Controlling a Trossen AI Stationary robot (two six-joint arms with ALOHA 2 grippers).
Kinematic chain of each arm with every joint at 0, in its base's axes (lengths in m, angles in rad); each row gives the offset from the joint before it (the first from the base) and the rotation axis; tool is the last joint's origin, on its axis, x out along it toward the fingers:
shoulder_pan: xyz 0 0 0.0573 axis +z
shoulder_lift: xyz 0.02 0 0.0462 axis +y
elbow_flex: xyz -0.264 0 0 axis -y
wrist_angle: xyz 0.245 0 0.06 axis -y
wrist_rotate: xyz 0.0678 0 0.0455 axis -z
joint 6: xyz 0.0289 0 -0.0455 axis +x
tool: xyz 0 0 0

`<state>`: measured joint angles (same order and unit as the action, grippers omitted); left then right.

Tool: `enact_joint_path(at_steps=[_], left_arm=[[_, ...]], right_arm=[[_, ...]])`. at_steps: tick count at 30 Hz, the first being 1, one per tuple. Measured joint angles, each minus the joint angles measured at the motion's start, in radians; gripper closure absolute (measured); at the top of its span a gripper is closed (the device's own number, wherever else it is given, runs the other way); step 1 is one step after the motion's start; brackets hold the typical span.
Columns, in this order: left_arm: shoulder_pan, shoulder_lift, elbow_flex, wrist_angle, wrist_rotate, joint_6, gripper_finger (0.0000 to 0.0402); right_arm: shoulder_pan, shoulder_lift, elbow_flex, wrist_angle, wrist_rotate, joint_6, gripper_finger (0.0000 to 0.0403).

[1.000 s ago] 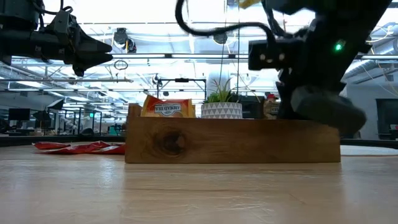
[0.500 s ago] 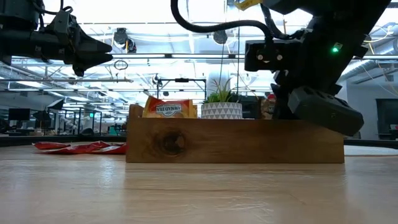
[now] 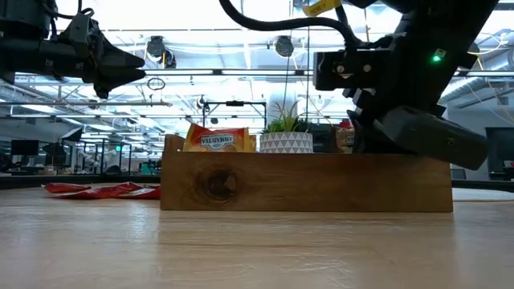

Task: Pick & Place Tea
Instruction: Put the light brown tea bag into the right section of the wooden organizer

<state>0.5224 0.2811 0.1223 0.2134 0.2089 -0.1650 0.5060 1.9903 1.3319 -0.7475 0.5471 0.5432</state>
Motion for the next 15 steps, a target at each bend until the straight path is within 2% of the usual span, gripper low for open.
enact_joint_path(at_steps=[9, 15], left_arm=[[0.000, 0.000, 0.000, 0.000, 0.000, 0.000, 0.0220], [0.000, 0.000, 0.000, 0.000, 0.000, 0.000, 0.0220]], right_arm=[[0.008, -0.004, 0.132, -0.076, 0.004, -0.017, 0.0403], [0.006, -0.004, 0.157, -0.078, 0.082, -0.082, 0.0403]])
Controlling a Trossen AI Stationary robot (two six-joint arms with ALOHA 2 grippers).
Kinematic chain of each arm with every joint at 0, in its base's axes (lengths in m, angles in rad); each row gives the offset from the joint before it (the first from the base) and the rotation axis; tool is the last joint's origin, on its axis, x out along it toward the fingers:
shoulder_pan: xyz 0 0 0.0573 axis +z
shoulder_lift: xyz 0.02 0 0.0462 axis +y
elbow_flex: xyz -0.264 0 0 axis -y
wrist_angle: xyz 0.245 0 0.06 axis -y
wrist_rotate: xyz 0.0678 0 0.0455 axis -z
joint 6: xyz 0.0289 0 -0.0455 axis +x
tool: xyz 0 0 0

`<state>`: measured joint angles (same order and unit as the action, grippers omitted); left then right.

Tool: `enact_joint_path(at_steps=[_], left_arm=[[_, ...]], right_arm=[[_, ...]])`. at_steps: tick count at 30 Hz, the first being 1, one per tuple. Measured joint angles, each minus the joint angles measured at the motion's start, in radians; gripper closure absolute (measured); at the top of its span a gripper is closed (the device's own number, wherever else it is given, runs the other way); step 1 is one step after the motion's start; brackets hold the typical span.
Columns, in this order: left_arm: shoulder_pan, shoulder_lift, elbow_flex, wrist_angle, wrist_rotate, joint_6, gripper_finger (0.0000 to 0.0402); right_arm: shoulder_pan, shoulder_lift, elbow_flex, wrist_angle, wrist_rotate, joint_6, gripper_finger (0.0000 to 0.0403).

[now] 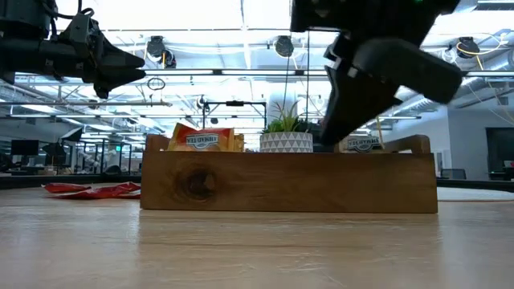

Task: Pick & Place Tea
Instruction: Put the light brown tea bag into the right section of the wooden organizer

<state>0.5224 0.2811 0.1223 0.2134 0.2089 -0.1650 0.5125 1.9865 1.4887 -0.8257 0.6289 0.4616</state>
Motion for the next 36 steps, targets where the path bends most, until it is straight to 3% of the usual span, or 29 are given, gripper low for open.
enact_joint_path(at_steps=[7, 17, 25, 36], left_arm=[[0.000, 0.000, 0.000, 0.000, 0.000, 0.000, 0.0220], [0.000, 0.000, 0.000, 0.000, 0.000, 0.000, 0.0220], [0.000, 0.000, 0.000, 0.000, 0.000, 0.000, 0.0220], [0.000, 0.000, 0.000, 0.000, 0.000, 0.000, 0.0220]], right_arm=[[-0.002, -0.018, 0.006, 0.032, 0.033, -0.040, 0.0403], [-0.002, -0.152, 0.006, 0.162, 0.207, -0.184, 0.0403], [-0.036, -0.195, 0.006, 0.418, 0.211, -0.472, 0.0403], [-0.202, -0.194, -0.007, 0.479, 0.213, -0.682, 0.0403]])
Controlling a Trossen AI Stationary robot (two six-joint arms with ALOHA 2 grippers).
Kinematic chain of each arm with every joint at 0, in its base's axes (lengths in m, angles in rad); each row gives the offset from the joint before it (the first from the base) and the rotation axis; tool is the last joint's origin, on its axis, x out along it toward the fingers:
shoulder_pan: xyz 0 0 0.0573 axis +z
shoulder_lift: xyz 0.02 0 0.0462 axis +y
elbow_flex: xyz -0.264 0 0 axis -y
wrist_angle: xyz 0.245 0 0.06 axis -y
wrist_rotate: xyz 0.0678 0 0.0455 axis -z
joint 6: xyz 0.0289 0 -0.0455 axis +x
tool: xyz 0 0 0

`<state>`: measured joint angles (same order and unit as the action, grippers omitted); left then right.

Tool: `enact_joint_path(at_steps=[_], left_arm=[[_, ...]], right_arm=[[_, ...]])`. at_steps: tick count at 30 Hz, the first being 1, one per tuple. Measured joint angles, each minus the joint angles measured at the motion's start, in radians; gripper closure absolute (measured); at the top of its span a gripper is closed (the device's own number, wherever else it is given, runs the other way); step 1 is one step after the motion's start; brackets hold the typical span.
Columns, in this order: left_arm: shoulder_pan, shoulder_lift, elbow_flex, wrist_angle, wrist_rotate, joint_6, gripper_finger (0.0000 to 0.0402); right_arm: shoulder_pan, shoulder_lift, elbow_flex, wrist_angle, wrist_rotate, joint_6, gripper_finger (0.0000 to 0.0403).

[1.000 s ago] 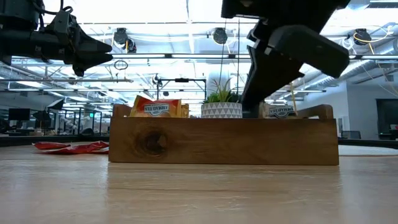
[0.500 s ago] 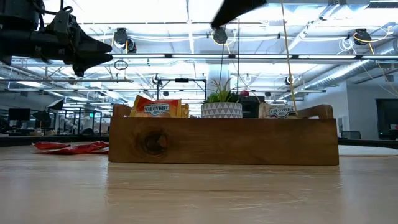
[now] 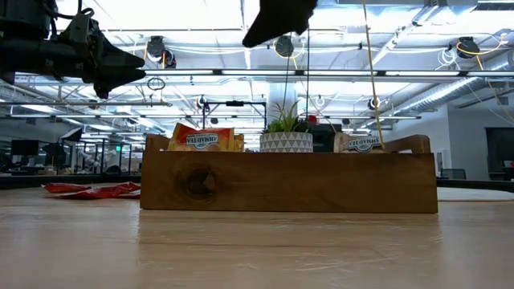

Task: Pick & Place Tea
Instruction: Put the light brown tea bag into the right section of the wooden organizer

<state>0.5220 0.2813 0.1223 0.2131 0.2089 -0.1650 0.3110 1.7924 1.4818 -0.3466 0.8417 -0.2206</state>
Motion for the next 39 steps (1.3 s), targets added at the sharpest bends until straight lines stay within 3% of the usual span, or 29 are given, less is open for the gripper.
enact_joint_path(at_steps=[6, 8, 11, 14, 17, 23, 25, 29, 35, 39], left_arm=[[0.000, 0.000, 0.000, 0.001, 0.000, 0.000, 0.0220], [0.000, 0.000, 0.000, 0.000, 0.000, 0.000, 0.0220], [0.000, 0.000, 0.000, 0.001, 0.000, 0.000, 0.0220], [0.000, 0.000, 0.000, 0.000, 0.000, 0.000, 0.0220], [0.000, 0.000, 0.000, 0.000, 0.000, 0.000, 0.0219], [0.000, 0.000, 0.000, -0.001, 0.000, 0.000, 0.0220], [0.000, 0.000, 0.000, 0.000, 0.000, 0.000, 0.0219], [0.000, 0.000, 0.000, 0.000, 0.000, 0.000, 0.0220], [0.000, 0.000, 0.000, -0.001, 0.000, 0.000, 0.0220], [0.000, 0.000, 0.000, 0.000, 0.000, 0.000, 0.0220]], right_arm=[[-0.161, -0.043, -0.119, 0.024, -0.044, 0.009, 0.0403], [-0.242, -0.065, -0.156, 0.003, -0.174, 0.044, 0.0403], [-0.367, -0.073, -0.173, -0.066, -0.515, 0.117, 0.0403], [-0.465, -0.058, -0.173, -0.106, -0.771, 0.170, 0.0395], [-0.515, -0.025, -0.172, -0.150, -0.899, 0.187, 0.0358], [-0.534, 0.020, -0.173, -0.198, -1.142, 0.287, 0.0237], [-0.534, 0.027, -0.173, -0.196, -1.186, 0.322, 0.0205], [-0.532, 0.023, -0.175, -0.190, -1.141, 0.341, 0.0174], [-0.532, 0.023, -0.263, -0.075, -1.141, 0.382, 0.0180], [-0.529, 0.024, -0.329, 0.024, -1.211, 0.440, 0.0187]])
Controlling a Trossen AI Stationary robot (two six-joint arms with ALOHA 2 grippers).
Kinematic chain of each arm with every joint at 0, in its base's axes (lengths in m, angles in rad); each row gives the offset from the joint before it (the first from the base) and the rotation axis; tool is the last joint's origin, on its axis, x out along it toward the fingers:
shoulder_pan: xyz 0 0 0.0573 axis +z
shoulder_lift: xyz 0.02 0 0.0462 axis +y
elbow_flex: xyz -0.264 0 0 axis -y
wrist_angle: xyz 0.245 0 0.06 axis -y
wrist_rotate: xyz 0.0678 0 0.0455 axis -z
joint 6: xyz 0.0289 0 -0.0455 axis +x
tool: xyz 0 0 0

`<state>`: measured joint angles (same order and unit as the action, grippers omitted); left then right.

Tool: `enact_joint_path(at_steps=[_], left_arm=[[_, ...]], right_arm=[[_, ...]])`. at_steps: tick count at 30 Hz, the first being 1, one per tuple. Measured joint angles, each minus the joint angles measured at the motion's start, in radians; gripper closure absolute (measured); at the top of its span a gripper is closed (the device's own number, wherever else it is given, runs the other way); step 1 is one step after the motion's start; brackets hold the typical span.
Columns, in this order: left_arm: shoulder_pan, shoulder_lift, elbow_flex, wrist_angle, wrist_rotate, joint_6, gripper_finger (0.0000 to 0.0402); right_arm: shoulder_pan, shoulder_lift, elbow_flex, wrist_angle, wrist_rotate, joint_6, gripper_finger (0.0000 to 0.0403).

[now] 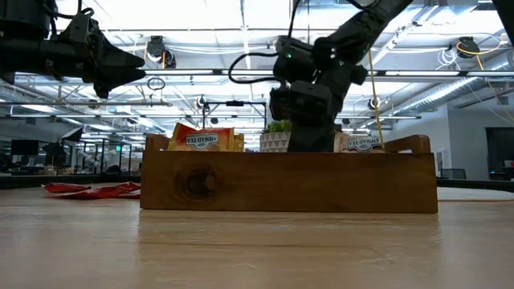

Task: Pick & Place Tea
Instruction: Put the light brown tea bag into the right section of the wooden organizer

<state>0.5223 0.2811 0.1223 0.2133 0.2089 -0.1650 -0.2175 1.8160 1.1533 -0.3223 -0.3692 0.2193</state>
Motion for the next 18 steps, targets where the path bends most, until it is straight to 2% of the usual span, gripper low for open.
enact_joint_path(at_steps=[7, 18], left_arm=[[0.000, 0.000, 0.000, 0.000, 0.000, 0.000, 0.0220], [0.000, 0.000, 0.000, 0.000, 0.000, 0.000, 0.0220]], right_arm=[[0.031, 0.000, -0.055, 0.102, 0.001, 0.009, 0.0187], [0.028, 0.044, -0.063, 0.125, 0.027, 0.002, 0.0190]])
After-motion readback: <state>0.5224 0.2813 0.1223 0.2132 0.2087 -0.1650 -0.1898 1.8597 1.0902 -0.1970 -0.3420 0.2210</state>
